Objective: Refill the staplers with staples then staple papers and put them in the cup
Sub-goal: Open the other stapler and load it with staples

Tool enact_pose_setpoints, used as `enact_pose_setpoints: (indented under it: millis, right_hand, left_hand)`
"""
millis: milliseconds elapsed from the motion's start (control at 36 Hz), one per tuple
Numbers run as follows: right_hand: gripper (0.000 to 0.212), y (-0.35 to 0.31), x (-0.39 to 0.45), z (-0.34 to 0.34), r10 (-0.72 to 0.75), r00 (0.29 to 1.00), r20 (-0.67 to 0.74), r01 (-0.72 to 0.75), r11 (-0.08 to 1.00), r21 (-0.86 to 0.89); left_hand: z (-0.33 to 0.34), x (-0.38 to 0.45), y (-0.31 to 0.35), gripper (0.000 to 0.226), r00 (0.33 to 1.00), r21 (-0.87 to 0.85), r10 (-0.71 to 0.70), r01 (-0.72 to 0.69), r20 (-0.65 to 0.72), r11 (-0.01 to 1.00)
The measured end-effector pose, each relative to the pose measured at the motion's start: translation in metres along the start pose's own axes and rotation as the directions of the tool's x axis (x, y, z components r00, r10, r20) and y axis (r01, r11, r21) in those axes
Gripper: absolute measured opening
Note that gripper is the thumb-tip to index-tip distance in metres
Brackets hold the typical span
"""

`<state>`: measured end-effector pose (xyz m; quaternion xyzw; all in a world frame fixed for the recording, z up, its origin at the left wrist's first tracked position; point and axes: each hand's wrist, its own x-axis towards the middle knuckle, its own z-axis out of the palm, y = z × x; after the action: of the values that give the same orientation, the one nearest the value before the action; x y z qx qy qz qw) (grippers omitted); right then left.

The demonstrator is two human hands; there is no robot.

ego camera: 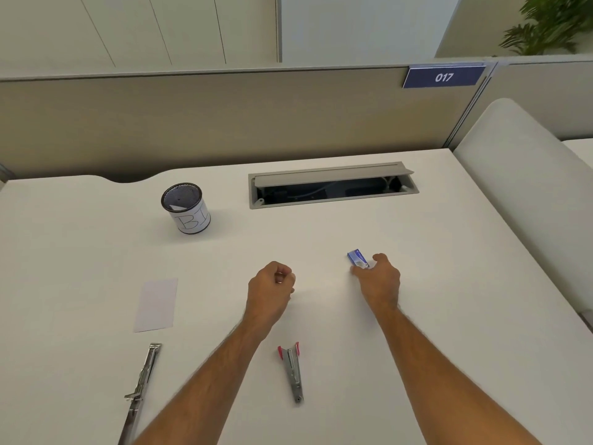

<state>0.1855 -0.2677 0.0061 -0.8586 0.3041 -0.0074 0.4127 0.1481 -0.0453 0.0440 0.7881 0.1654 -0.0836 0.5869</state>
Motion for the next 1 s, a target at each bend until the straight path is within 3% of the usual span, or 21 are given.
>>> enact_pose_setpoints:
  millis: [56,139,222,306,361,444,583,861,1000]
  right_hand:
    - [0.036,-0.003,-0.005,-0.001,0.0,1.0,-0.023,0.001,1.0,0.012]
    - [0.019,-0.009,-0.014,0.0,0.031,0.999,-0.032,-0.028,0.995,0.101]
    - [0.013,-0.018,-0.027,0.005,0.086,0.994,0.061,-0.099,0.958,0.268]
    - [0.012,-0.033,-0.043,0.011,0.107,0.956,0.273,-0.25,0.784,0.569]
    - [0.011,-0.044,-0.057,0.016,0.095,0.916,0.389,-0.348,0.672,0.654]
    - [0.017,-0.055,-0.079,0.024,0.079,0.867,0.491,-0.433,0.605,0.668]
    - [0.024,-0.069,-0.119,0.046,0.033,0.816,0.578,-0.485,0.583,0.652]
    - [0.027,-0.103,-0.209,0.105,-0.057,0.737,0.674,-0.486,0.648,0.587]
    - [0.017,-0.116,-0.246,0.13,-0.111,0.73,0.675,-0.433,0.689,0.582]
  left_hand:
    - [-0.001,-0.001,0.0,0.006,1.0,-0.004,0.0,0.0,0.002,1.0]
    - [-0.003,-0.002,0.0,0.006,1.0,0.002,0.003,-0.003,0.002,1.0]
    - [-0.007,-0.005,-0.002,0.008,1.0,0.006,0.008,-0.008,0.009,1.0]
    - [-0.013,-0.009,-0.003,0.01,1.0,0.017,0.014,-0.015,0.014,1.0]
    - [-0.021,-0.014,-0.004,0.011,1.0,0.017,0.026,-0.026,0.018,1.0]
    - [-0.034,-0.021,-0.006,0.012,0.998,0.026,0.053,-0.054,0.032,0.998]
    - [-0.065,-0.036,-0.015,0.009,0.996,0.061,0.081,-0.084,0.04,0.995]
    - [-0.135,-0.062,-0.047,0.004,0.998,0.022,0.004,-0.002,-0.058,1.0]
    - [-0.167,-0.068,-0.06,0.007,0.993,-0.004,-0.041,0.04,-0.114,0.999]
